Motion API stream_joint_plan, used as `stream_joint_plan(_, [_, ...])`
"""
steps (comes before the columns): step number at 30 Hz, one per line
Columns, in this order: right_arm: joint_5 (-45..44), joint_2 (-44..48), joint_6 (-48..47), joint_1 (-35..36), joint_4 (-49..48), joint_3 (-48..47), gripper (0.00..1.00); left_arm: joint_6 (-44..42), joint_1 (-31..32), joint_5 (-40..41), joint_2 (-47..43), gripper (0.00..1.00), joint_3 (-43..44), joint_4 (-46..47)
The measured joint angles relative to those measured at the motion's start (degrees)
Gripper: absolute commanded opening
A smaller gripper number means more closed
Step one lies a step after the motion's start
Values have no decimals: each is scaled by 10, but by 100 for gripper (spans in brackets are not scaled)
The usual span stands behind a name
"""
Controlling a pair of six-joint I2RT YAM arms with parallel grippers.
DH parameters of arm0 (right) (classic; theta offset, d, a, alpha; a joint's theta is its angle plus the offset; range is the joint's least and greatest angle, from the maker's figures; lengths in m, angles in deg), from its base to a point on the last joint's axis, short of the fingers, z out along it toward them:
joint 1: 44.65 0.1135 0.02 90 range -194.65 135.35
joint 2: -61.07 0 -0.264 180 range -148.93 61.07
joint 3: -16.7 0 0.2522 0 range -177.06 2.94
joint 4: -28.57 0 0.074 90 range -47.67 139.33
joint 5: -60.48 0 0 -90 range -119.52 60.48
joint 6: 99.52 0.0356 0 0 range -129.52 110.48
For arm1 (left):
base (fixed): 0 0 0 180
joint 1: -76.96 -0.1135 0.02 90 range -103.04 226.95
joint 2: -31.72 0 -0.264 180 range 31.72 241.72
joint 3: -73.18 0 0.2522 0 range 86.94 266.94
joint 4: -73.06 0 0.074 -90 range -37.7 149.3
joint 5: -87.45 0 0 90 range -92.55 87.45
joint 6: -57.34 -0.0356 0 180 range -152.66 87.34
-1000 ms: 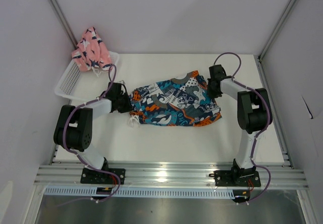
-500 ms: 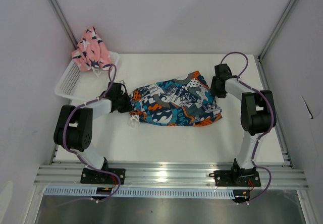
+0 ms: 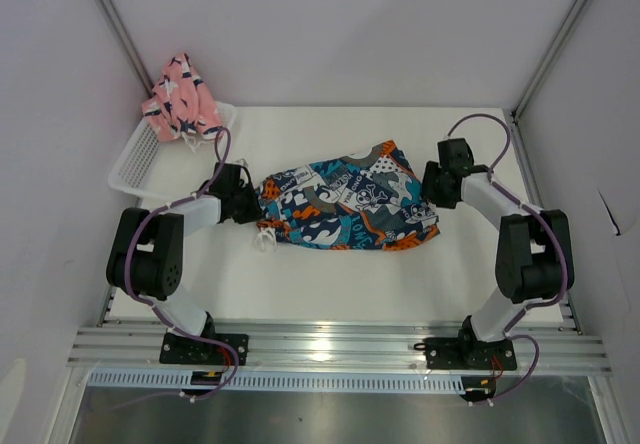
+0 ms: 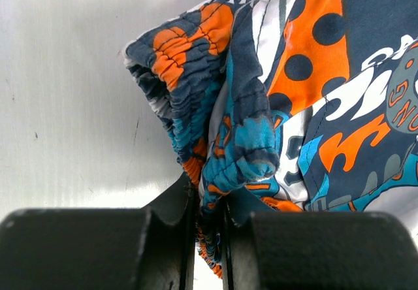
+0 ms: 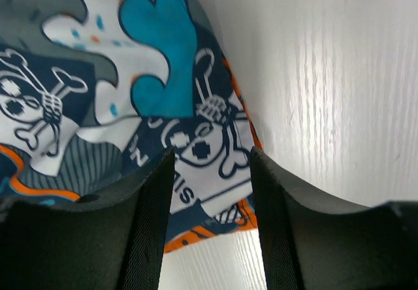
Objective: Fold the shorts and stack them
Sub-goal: Fold the shorts
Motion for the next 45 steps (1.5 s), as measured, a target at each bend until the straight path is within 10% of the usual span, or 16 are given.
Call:
stream_joint_plan(17, [45, 66, 77, 0, -24, 134, 50, 4, 0, 6, 0, 0, 0, 0])
stream_joint_plan(24, [35, 46, 83, 0, -35, 132, 0, 4, 0, 6, 0, 0, 0, 1])
stream_joint_plan(35, [-1, 57, 97, -24, -30, 135, 0, 5, 0, 7, 0, 0, 0, 1])
stream_joint_plan(39, [-8, 70, 105, -25, -28, 146, 37, 6, 0, 7, 0, 0, 0, 1])
stream_joint_plan(45, [-2, 100, 93, -31, -9, 155, 47, 7, 0, 11, 0, 0, 0, 3])
